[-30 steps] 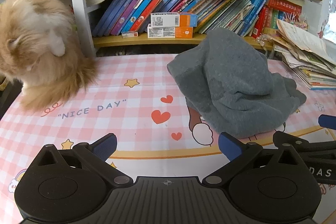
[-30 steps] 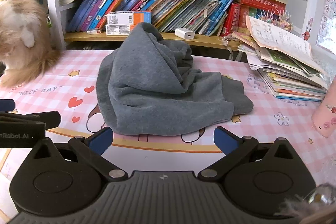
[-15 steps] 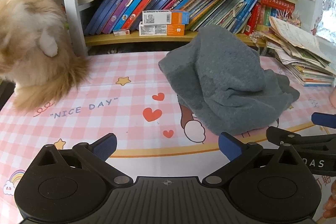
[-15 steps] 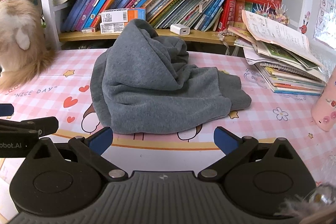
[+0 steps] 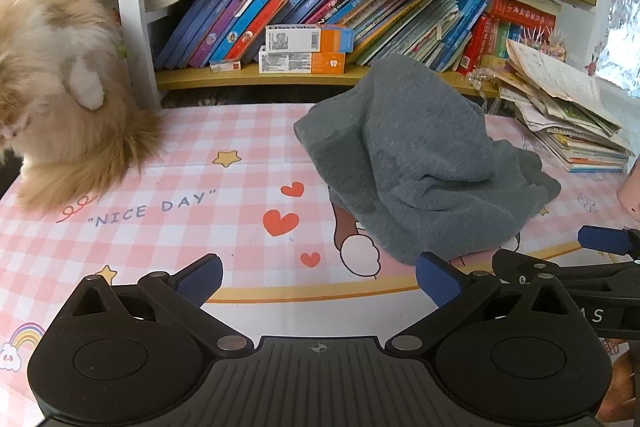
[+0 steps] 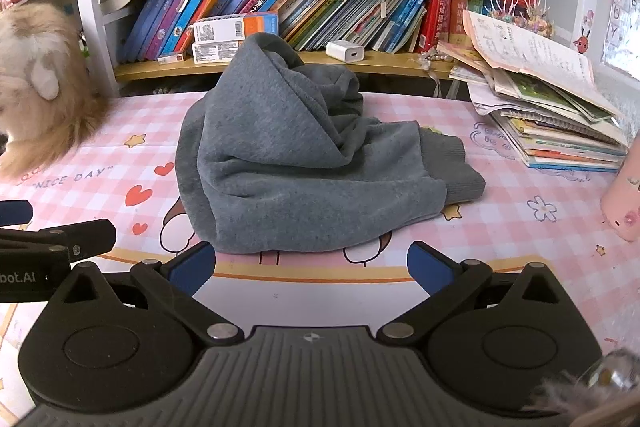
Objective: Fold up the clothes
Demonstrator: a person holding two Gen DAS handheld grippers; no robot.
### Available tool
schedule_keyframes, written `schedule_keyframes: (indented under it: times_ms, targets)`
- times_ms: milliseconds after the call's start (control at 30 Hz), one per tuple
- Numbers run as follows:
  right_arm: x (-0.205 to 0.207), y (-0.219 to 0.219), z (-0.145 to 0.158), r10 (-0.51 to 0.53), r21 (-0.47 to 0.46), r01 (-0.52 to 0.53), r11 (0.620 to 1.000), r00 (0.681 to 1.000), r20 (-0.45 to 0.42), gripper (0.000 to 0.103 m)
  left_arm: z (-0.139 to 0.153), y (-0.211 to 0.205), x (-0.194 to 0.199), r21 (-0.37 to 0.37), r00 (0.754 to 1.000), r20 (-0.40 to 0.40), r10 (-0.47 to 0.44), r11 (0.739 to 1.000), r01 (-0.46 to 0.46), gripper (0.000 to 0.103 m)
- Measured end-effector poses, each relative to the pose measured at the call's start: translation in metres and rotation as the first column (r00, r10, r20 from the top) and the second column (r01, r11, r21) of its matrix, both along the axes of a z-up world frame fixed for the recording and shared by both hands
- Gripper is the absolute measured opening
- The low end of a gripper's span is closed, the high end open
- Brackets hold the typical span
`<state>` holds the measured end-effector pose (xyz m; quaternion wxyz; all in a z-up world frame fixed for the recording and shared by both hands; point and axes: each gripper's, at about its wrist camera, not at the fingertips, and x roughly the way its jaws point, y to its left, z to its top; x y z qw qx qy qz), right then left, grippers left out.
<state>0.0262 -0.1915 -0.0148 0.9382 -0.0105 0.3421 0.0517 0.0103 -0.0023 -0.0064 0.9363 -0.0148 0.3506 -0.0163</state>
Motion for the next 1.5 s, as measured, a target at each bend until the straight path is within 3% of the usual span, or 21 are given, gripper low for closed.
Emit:
schedule_keyframes:
  times_ms: [433, 700, 1200, 1500]
  targets:
    - [-0.001, 0.004, 0.002, 0.019, -0.028, -0.018, 0.999, 1.000, 0.008, 0.103, -0.005, 0.012, 0.007, -0.048, 0.995, -0.078, 0.063, 0.997, -0.067, 0.103]
    - [-0.001, 0.003, 0.002, 0.017, -0.022, -0.017, 1.000, 1.000, -0.002, 0.102, -0.005, 0.009, 0.007, -0.067, 0.996, -0.084, 0.026, 0.997, -0.031, 0.098]
    - [0.001, 0.005, -0.002, 0.049, 0.004, -0.049, 0.999, 0.998, -0.028, 0.100, -0.006, 0.002, 0.007, 0.031, 0.996, -0.067, 0.053, 0.998, -0.051, 0.097]
    - [0.005, 0.001, -0.007, 0.037, 0.006, -0.037, 0.999, 0.998, -0.044, 0.100, -0.004, -0.003, 0.004, 0.066, 0.999, -0.010, 0.044, 0.997, -0.044, 0.097]
